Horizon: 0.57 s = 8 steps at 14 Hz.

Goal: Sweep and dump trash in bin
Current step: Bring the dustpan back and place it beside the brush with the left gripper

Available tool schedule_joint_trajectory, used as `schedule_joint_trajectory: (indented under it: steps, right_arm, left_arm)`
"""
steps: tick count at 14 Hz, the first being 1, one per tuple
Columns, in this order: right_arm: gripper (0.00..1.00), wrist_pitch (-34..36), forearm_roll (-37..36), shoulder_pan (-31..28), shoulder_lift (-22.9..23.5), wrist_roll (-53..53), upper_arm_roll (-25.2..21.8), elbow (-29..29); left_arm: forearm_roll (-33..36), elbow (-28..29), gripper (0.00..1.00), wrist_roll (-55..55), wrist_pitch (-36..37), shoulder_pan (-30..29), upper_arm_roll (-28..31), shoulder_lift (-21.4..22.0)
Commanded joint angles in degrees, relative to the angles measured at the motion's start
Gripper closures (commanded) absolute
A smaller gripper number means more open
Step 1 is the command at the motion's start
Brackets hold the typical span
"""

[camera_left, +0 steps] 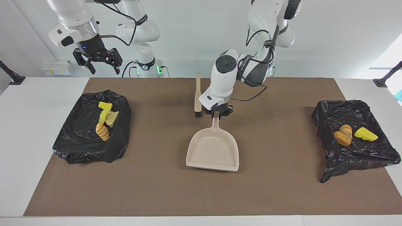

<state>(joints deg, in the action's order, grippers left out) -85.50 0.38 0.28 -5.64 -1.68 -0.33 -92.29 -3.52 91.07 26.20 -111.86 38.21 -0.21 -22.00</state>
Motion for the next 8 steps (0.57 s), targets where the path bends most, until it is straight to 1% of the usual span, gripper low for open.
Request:
schedule_joint_trajectory:
  steps: [1, 2, 5, 6, 7, 8]
  right_arm:
    - [0.00, 1.30, -0.20, -0.28, -0.51, 1.24, -0.02, 0.27]
    - [0.00, 1.30, -0.20, -0.20, -0.51, 1.24, -0.02, 0.27]
    - [0.00, 1.21, -0.20, -0.20, -0.51, 1.24, -0.02, 0.27]
    - [0.00, 1.30, -0.20, -0.20, -0.51, 1.15, -0.02, 0.27]
    - [0.00, 1.30, -0.20, -0.28, -0.51, 1.24, -0.02, 0.27]
    - [0.00, 1.21, -0.20, -0.20, -0.51, 1.24, -0.02, 0.27]
  left_arm:
    - [0.35, -3.69, 1.00, 5.42, -2.48, 4.58, 1.26, -5.66]
    - [1.23, -4.40, 1.00, 5.53, -2.58, 4.85, 1.18, -6.90]
    - [1.50, -4.41, 1.00, 7.64, -4.07, 6.44, 1.26, -6.83]
    - [1.50, -4.24, 0.75, 7.47, -4.51, 6.44, 1.26, -6.83]
    - [1.50, -3.89, 0.01, 7.73, -4.95, 6.18, 1.35, -6.74]
    - [1.50, -3.80, 0.00, 7.73, -5.13, 6.00, 1.35, -6.74]
